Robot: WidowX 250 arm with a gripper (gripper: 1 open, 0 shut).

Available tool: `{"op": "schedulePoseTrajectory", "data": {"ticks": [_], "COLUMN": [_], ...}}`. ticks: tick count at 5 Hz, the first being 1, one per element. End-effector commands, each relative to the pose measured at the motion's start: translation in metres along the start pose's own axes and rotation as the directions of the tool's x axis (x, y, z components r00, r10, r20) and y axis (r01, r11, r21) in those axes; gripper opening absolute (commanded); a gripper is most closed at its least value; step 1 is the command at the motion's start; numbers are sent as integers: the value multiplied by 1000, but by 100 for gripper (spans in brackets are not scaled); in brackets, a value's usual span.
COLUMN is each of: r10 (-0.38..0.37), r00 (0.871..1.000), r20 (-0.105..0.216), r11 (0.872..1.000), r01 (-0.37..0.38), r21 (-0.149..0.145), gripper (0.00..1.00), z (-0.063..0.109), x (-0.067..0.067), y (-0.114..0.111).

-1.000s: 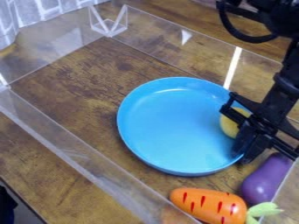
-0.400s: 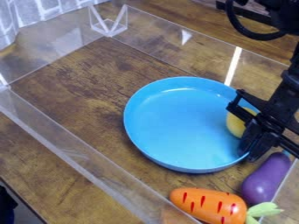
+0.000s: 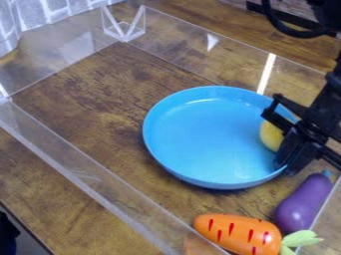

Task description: Remove the carrot from the blue tray and put it on the table

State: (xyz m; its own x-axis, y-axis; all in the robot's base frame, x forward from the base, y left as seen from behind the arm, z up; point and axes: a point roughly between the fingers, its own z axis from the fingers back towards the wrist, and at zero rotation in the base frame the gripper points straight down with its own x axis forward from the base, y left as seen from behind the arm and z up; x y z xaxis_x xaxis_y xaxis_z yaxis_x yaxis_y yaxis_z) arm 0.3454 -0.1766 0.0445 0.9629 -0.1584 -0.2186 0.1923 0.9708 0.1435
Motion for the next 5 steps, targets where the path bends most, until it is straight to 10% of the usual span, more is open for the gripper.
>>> {"op": "schedulePoseTrajectory", "data": {"ticks": [1,3,5], "r10": [-37,-26,-185], "r00": [993,993,973], "r20": [114,112,136], "r11": [999,1000,983], "r01": [40,28,181], "r21": [-21,-11,40], "gripper": [0,0,0], "z": [53,73,85], "x": [-2,-2,-12], "y": [-2,13,16]}}
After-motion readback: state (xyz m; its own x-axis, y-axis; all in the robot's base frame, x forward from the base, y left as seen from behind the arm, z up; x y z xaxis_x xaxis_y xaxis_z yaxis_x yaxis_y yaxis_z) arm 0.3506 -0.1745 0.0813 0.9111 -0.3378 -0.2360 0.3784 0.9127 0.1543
